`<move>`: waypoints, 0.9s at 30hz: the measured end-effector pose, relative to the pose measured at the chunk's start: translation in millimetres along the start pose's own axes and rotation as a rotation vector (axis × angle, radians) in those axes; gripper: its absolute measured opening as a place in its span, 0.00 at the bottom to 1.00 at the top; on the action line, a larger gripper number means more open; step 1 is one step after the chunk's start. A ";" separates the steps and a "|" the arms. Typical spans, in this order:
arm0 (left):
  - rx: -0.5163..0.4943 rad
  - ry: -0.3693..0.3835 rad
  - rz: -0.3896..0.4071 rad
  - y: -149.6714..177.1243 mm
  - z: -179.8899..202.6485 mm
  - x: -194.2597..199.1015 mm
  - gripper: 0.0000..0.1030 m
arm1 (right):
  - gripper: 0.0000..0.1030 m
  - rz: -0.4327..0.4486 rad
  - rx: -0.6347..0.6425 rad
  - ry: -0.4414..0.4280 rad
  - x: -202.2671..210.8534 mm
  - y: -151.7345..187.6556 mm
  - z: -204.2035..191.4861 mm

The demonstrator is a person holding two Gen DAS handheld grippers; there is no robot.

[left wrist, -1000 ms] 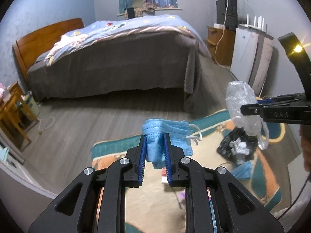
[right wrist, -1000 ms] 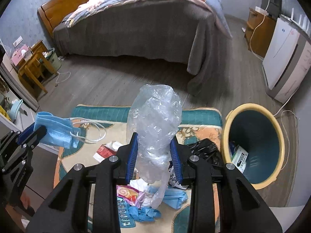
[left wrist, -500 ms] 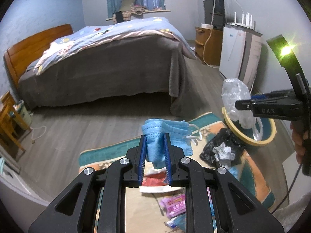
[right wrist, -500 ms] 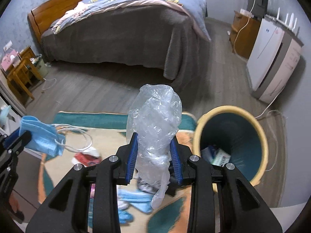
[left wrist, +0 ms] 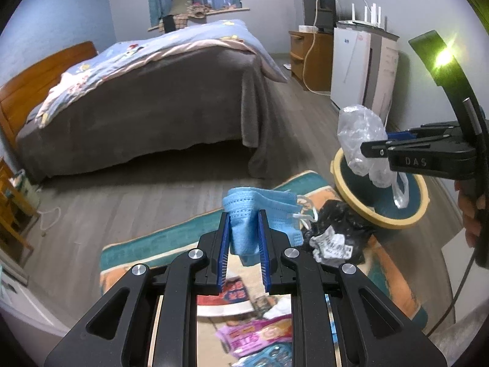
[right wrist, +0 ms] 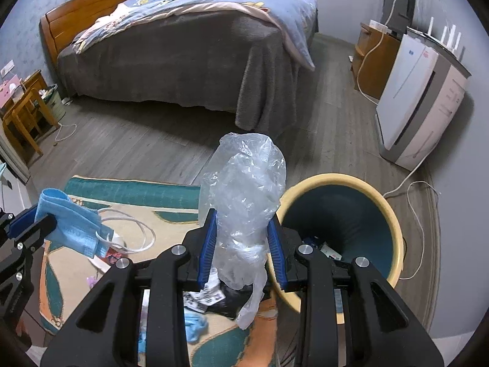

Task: Collect trash
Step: 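Lift the plastic bag toward the bin with the right tool while left tool holds the mask, then open the right tool to drop the plastic bag into the bin while left tool drops the mask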

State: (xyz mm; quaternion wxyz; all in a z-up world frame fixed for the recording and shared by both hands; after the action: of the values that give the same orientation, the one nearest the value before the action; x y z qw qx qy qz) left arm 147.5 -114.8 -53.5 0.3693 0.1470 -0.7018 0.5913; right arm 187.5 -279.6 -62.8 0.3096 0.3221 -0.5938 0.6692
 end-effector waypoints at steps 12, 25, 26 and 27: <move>-0.042 0.023 -0.041 -0.5 43.3 -30.1 0.18 | 0.31 -0.027 -0.066 0.045 -12.2 14.7 62.2; -0.092 0.075 -0.026 -7.3 104.3 -50.6 0.18 | 0.31 -0.057 -0.139 0.075 -20.1 35.0 118.3; -0.096 0.082 -0.027 -7.3 108.8 -51.5 0.18 | 0.31 -0.059 -0.148 0.075 -20.9 36.6 122.3; -0.100 0.092 -0.025 -6.8 114.5 -52.0 0.18 | 0.31 -0.061 -0.155 0.075 -21.8 38.2 126.1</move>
State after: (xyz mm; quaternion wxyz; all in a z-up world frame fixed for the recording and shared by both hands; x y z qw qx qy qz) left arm 147.9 -236.0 -87.8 0.4153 0.1099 -0.7109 0.5568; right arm 178.2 -409.6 -91.9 0.3758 0.2902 -0.6215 0.6231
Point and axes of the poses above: each gripper's, at about its wrist camera, not at the fingertips, and x roughly against the way its jaws point, z to its right, y to its underside, the point moved 7 cm from there along -x, roughly the way its jaws point, and after that the axes turned 6 degrees about x, right-handed, at the moved point
